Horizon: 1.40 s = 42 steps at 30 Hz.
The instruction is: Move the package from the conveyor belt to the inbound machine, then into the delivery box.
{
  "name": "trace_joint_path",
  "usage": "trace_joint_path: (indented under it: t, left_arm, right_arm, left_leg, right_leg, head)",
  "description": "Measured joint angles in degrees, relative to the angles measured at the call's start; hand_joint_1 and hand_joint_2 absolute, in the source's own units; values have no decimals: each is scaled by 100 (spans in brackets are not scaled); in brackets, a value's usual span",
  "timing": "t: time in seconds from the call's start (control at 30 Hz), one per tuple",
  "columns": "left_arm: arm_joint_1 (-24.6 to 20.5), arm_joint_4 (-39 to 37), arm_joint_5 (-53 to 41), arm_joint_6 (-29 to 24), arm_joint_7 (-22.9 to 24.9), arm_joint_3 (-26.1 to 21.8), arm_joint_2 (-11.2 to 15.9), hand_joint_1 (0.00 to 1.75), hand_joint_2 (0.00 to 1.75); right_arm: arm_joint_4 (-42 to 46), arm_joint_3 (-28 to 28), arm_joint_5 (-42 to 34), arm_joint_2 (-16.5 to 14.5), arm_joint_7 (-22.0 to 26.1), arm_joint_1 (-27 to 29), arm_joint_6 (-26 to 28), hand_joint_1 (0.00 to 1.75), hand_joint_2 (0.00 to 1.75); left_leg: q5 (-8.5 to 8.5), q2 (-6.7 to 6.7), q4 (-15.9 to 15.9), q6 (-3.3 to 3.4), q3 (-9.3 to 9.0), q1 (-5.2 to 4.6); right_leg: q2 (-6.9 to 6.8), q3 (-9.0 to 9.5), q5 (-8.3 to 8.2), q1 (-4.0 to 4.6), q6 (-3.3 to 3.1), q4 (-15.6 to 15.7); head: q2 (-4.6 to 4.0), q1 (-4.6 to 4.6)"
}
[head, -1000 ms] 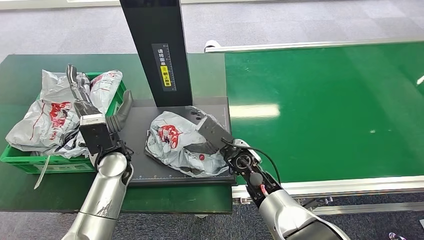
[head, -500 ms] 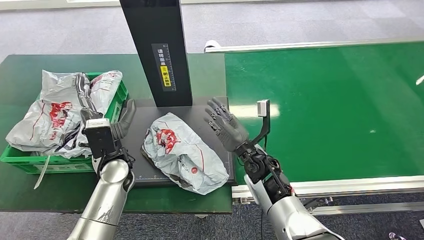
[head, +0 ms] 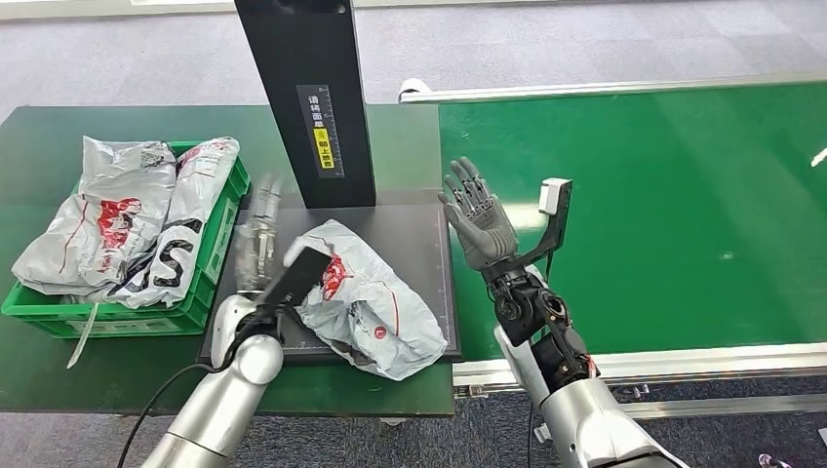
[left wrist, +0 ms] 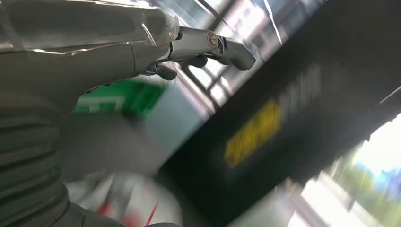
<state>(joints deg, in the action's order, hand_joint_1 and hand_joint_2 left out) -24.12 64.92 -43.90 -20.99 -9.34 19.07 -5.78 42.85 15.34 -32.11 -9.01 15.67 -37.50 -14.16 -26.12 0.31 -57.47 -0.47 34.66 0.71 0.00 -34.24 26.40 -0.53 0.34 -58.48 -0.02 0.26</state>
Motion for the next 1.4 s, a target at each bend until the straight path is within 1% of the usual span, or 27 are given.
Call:
trace_joint_path:
  t: [0.07,0.2,0.27,0.37,0.4,0.5,0.53,0.63,0.73,1.1,1.4]
  left_arm:
    - [45,-106,-607,663,222,231,77,0,175]
    - [120,-235,-1247,1636,406,543,224,0,175]
    - [128,-293,-1358,1879,390,632,256,0,175]
    - [97,-366,-1354,2034,216,691,265,0,175]
    - [83,-386,-1335,2066,145,704,266,39,175]
    - [50,-436,-1198,2001,-120,748,276,170,175]
    - [49,-448,-1126,1928,-220,756,279,175,175]
    - [57,-460,-927,1689,-433,759,279,175,175]
    - [57,-453,-841,1606,-488,759,278,175,175]
    - [66,-453,-767,1925,-572,825,292,175,175]
    - [92,-453,-762,1949,-574,840,300,175,175]
  right_arm:
    - [46,1,26,19,84,-19,246,0,175]
    - [178,-4,96,40,216,-16,780,0,175]
    - [271,-7,139,46,228,16,875,0,175]
    - [424,-9,201,61,228,108,891,0,175]
    - [471,-11,214,68,228,144,890,0,175]
    - [620,-36,269,97,231,256,904,0,175]
    - [675,-50,286,106,232,293,916,0,175]
    - [843,-104,320,138,234,403,940,0,175]
    - [976,-138,344,170,232,482,937,0,175]
    - [1050,-149,352,199,134,511,748,0,175]
    - [1050,-149,350,204,131,512,727,0,175]
  left_leg:
    - [0,2,0,0,0,0]
    - [-1,-1,1,-1,0,1]
    - [-1,-2,2,-1,-2,1]
    - [-2,-2,2,-1,-5,1]
    - [-2,-3,2,0,-7,1]
    - [-2,-3,1,0,-12,0]
    - [-2,-4,1,0,-13,0]
    - [-1,-4,0,0,-13,0]
    - [-2,-4,0,0,-13,0]
    - [-2,-3,2,0,-10,1]
    - [-2,-3,1,0,-10,1]
  right_leg:
    - [1,-1,0,0,0,0]
    - [1,-1,1,1,-1,-1]
    - [1,0,2,1,-1,0]
    - [-1,7,3,1,0,0]
    - [-1,9,3,1,0,0]
    - [-2,15,2,0,0,1]
    - [-2,16,2,-1,0,1]
    - [-2,15,1,-1,1,1]
    - [-1,13,1,0,1,1]
    - [-1,10,2,1,0,0]
    - [-1,9,2,1,0,0]
  head:
    - [0,0]
    - [1,0]
    - [1,0]
    - [1,-1]
    - [1,-1]
    - [0,0]
    - [1,0]
    - [0,-1]
    - [0,-2]
    - [1,0]
    - [0,-2]
